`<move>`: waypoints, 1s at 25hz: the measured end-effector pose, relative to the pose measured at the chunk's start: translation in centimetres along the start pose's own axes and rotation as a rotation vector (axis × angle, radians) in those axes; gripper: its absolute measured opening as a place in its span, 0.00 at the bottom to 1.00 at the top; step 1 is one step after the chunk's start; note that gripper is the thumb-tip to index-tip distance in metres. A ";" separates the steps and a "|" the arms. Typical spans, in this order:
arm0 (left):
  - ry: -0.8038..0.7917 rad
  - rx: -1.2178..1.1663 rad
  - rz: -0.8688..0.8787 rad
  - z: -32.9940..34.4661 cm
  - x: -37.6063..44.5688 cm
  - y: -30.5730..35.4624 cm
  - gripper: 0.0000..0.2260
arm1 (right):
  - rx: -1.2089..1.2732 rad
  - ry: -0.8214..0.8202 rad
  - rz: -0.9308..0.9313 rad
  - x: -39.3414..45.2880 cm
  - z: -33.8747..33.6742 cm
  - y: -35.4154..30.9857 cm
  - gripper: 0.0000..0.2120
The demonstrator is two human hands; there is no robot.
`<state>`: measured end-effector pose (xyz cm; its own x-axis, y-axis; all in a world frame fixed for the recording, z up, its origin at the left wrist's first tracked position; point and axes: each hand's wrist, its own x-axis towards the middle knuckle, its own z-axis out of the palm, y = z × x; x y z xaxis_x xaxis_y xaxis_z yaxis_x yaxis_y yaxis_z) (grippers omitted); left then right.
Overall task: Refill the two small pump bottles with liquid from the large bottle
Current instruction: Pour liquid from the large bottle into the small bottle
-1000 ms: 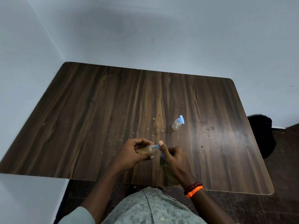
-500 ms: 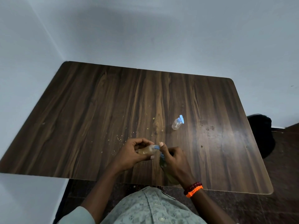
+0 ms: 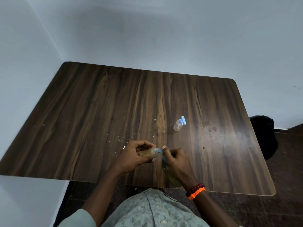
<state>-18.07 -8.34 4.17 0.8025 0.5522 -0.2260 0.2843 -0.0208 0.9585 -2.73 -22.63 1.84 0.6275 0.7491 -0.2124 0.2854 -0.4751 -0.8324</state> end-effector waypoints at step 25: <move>-0.017 -0.013 -0.005 0.4 -0.2 -0.2 0.16 | -0.003 -0.006 0.035 -0.4 -0.1 0.3 0.35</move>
<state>-18.10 -8.74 3.92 0.8099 0.5378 -0.2340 0.2817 -0.0067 0.9595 -2.82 -23.16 1.70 0.6330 0.7347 -0.2440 0.2659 -0.5024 -0.8228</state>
